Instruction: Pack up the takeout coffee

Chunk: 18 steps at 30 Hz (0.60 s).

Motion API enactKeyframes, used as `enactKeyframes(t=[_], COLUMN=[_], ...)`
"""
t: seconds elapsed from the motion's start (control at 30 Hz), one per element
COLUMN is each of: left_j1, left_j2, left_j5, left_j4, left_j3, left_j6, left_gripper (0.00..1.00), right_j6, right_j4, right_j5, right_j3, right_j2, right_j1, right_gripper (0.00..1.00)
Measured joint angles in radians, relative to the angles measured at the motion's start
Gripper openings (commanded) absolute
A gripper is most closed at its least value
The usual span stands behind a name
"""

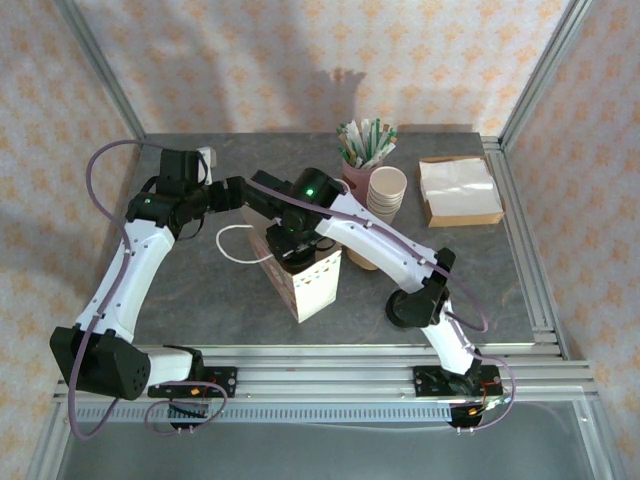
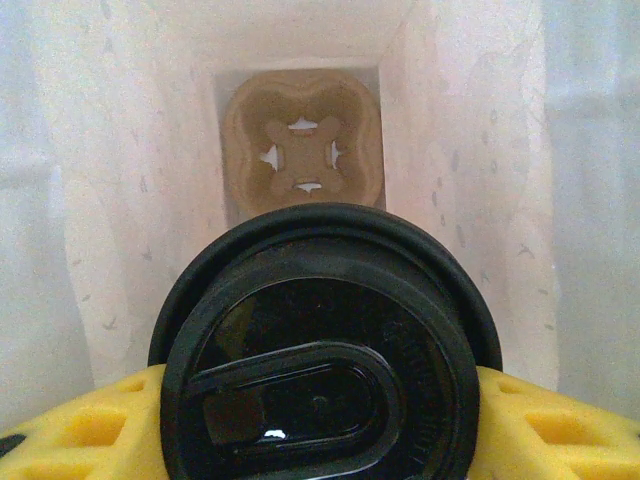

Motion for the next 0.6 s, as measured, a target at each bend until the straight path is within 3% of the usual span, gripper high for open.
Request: enactKeyframes(t=[0.6], left_j1=[0.000], left_j2=[0.000], left_j5=[0.000], left_j4=[0.000], left_j3=[0.000], left_j6=[0.000], left_gripper=[0.88], right_j6=[0.007], right_j4=[-0.002], right_j5=[0.029], right_j3=[0.003], right_j2=[-0.054], right_j1=[0.000], right_gripper=[0.60])
